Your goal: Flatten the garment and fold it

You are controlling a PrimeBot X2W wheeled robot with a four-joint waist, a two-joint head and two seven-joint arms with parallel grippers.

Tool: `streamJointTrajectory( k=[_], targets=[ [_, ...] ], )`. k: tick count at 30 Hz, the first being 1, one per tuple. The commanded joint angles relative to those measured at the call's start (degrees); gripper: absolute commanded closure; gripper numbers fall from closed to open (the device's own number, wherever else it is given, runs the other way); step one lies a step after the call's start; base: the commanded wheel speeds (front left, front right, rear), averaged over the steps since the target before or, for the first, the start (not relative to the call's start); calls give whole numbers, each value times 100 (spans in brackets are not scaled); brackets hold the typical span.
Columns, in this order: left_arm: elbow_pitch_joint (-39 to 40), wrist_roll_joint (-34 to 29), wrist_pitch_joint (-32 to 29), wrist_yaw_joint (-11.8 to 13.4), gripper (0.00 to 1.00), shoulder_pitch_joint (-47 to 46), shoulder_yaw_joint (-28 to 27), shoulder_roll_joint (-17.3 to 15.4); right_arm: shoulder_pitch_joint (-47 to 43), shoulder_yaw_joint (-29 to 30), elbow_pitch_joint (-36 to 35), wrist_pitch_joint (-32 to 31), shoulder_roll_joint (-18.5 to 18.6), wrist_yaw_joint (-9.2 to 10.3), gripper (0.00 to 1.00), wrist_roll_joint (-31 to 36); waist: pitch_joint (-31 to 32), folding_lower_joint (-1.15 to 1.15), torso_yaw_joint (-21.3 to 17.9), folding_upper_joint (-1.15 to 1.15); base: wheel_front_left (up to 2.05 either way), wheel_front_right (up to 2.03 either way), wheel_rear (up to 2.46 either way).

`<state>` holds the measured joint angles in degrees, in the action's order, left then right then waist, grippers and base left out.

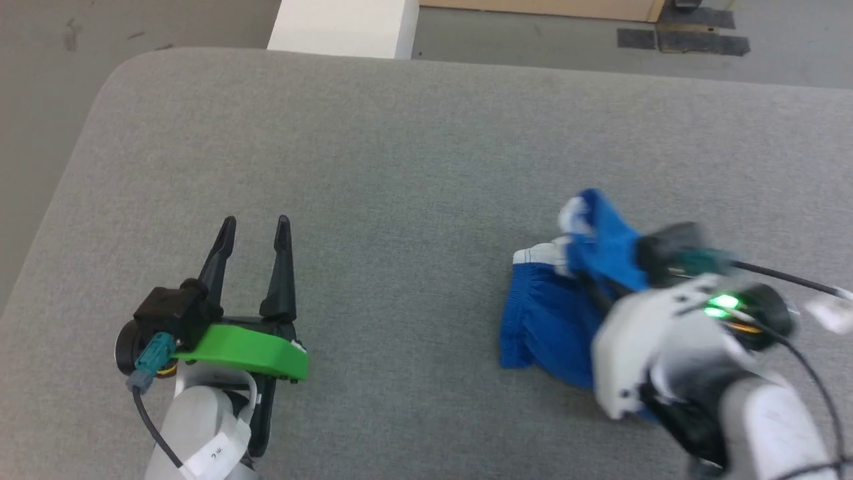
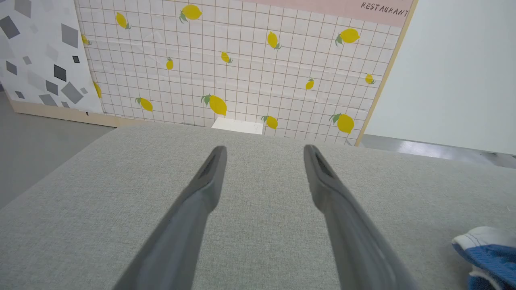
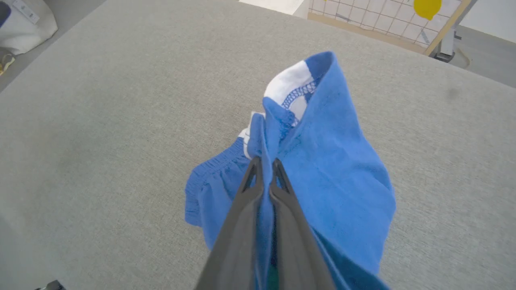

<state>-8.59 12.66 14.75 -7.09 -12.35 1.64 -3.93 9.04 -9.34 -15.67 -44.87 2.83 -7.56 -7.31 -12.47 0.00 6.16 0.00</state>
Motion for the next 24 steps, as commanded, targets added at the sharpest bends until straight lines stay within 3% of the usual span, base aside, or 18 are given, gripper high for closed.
streamJointTrajectory(
  k=[1, 9, 10, 11, 12, 17, 24],
  targets=[
    [26, 34, 25, -39, 0, -37, 18, 25, 206, -161, 202, 48, 5, 8, 100, 50, -81, 0, 71, 0, 0, 0, 0],
    [4, 74, 25, -39, 0, -162, 94, 41, 846, -818, 1612, 302, 5, 8, 100, -172, -268, 0, 232, 0, 0, 0, 0],
    [3, 79, 25, -39, 0, -170, 98, 44, 887, -872, 1689, 359, 5, 8, 75, -202, -276, 0, 240, 0, 0, 0, 0],
    [2, 84, 25, -39, 0, -175, 98, 46, 915, -949, 1762, 425, 5, 8, 24, -278, -285, 0, 246, 0, 0, 0, 0],
    [1, 87, 25, -39, 0, -175, 93, 48, 919, -998, 1804, 458, 5, 8, 0, -373, -287, 0, 243, 0, 0, 0, 0],
    [-29, 72, 25, -39, 0, -111, 22, 46, 845, -1169, 1541, 785, 5, 8, 0, -1033, -213, 0, 132, 0, 0, 0, 0],
    [-20, 34, 25, -39, 0, -15, -39, 10, 380, -676, 530, 1975, 5, 8, 0, -1869, -22, 0, -139, 0, 0, 0, 0]
  ],
)
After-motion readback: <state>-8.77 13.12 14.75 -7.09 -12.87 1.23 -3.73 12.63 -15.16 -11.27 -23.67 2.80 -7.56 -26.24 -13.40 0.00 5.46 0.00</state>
